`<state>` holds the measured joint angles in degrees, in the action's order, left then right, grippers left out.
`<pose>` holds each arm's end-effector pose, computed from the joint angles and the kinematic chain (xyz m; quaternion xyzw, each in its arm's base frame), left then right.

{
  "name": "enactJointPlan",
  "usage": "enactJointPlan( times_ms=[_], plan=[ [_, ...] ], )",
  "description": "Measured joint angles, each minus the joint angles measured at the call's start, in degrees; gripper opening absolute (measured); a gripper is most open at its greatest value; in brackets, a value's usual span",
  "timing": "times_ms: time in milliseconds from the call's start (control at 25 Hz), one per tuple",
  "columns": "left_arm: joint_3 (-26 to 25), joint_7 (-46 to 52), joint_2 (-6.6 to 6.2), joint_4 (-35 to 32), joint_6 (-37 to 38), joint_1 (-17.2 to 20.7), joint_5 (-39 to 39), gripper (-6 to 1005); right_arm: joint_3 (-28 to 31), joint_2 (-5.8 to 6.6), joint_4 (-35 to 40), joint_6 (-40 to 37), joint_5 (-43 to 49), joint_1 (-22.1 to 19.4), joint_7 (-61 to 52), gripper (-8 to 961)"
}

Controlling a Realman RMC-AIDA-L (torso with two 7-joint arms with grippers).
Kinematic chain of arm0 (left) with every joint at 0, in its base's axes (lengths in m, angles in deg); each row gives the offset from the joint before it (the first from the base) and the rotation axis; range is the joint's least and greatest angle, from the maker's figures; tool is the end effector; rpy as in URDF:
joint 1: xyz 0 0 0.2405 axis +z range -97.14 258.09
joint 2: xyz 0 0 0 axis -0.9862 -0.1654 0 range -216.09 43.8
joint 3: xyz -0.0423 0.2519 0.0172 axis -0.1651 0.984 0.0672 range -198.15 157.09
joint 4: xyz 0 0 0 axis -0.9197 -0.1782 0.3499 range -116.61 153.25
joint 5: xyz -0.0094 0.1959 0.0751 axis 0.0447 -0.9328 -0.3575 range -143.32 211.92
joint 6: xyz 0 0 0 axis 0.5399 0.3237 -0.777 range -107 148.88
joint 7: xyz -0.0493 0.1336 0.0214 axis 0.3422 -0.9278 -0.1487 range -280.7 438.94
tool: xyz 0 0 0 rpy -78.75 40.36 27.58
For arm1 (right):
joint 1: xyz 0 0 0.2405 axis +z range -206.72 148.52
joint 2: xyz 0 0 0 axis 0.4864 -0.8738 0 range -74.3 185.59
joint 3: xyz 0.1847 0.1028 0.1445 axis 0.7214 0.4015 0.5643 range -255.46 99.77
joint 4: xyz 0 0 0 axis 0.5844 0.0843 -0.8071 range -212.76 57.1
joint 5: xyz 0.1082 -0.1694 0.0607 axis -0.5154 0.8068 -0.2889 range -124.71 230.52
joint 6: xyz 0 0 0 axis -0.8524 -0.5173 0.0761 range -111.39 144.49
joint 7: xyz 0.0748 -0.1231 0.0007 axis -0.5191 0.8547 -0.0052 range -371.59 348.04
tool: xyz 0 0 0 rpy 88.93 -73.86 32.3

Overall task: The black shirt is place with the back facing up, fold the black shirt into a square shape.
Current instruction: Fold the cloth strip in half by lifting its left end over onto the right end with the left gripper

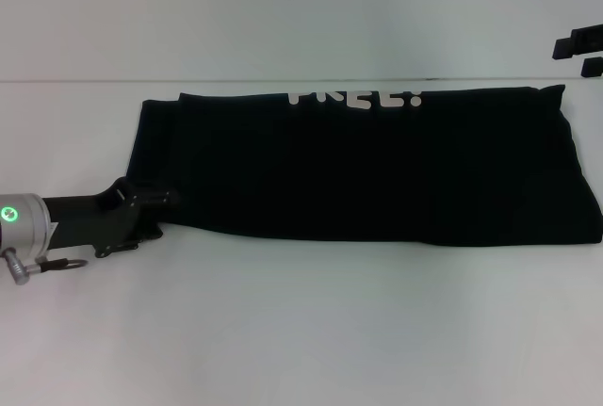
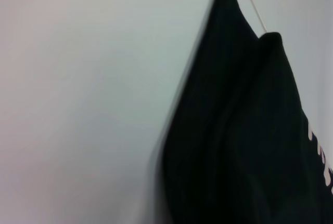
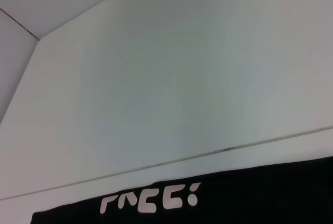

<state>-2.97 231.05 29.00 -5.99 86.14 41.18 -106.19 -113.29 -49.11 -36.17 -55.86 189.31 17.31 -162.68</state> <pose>-0.3250 0.3760 0.0034 -0.5430 -0.7920 -0.2280 0.1606 0.2494 0.4532 0.1313 -0.7236 0.6098 0.1701 0.2748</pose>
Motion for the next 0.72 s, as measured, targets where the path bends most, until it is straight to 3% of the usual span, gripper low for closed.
enactJointPlan(
  times_ms=[360,720],
  plan=[
    [-0.5,-0.8,1.23,3.3,-4.0,-1.5,4.3,627,0.0,-0.01,0.0,0.0,0.0,0.0,0.0,594],
    [0.4,-1.3,0.88,3.6,-4.2,-2.3,4.1,626,0.0,-0.08,0.0,-0.4,-0.1,-0.1,0.0,586]
  ],
)
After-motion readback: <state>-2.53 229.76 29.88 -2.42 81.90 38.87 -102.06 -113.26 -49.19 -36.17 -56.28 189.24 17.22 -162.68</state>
